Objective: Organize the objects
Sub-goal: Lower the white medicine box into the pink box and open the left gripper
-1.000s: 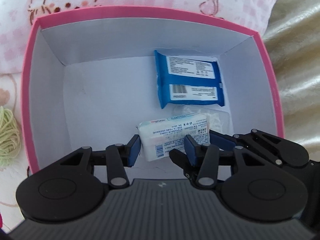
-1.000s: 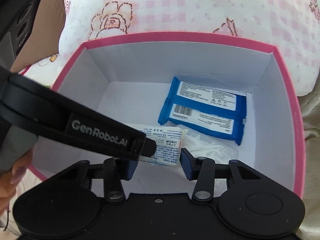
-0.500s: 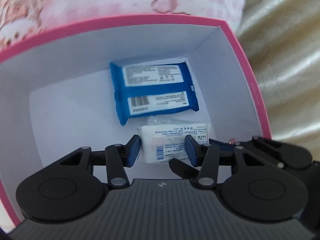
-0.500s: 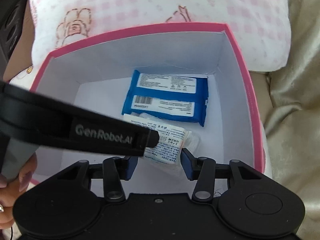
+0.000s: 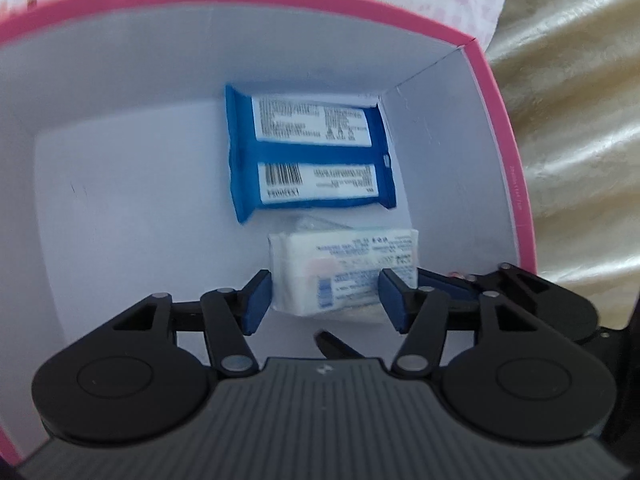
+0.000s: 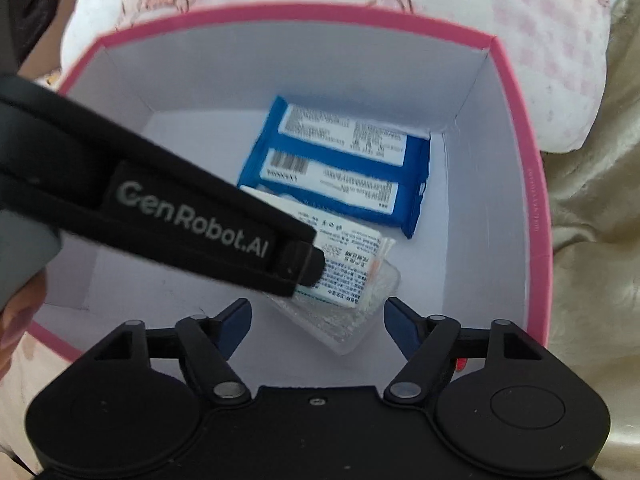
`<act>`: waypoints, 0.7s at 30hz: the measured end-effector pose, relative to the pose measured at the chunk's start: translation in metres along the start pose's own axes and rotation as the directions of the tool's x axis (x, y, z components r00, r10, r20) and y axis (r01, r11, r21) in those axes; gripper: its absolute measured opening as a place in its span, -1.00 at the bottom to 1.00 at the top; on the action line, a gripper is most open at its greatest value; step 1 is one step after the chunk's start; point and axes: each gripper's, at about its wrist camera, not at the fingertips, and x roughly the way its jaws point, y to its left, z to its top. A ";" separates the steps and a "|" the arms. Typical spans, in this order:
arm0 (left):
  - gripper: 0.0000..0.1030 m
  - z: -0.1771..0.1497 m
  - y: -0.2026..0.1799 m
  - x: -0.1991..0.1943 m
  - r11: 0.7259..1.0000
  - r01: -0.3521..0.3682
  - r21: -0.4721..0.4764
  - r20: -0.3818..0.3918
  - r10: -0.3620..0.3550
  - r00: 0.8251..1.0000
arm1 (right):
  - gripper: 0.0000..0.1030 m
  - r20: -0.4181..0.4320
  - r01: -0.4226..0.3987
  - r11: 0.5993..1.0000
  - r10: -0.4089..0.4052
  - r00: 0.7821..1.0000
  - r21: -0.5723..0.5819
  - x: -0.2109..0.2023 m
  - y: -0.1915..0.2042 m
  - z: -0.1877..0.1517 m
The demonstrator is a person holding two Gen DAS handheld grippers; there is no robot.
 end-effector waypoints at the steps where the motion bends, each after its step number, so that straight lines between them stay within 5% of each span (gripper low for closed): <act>1: 0.12 -0.001 0.001 0.001 1.000 0.008 -0.016 -0.006 -0.008 1.000 | 0.33 -0.016 0.015 1.000 -0.015 1.000 -0.005 0.003 0.000 0.002; 7: 0.07 -0.003 0.000 -0.004 1.000 0.005 -0.005 0.037 -0.005 0.999 | 0.10 -0.017 0.049 0.997 -0.050 0.999 -0.054 0.008 -0.002 0.003; 15: 0.05 -0.013 -0.001 -0.016 0.999 0.001 0.038 0.050 -0.003 0.999 | 0.12 0.071 0.126 0.989 -0.120 0.990 -0.077 -0.004 0.009 -0.006; 21: 0.10 -0.019 -0.002 -0.049 0.998 0.000 0.067 0.068 -0.005 0.998 | 0.21 0.145 0.007 0.999 -0.011 0.989 0.033 -0.038 0.006 -0.027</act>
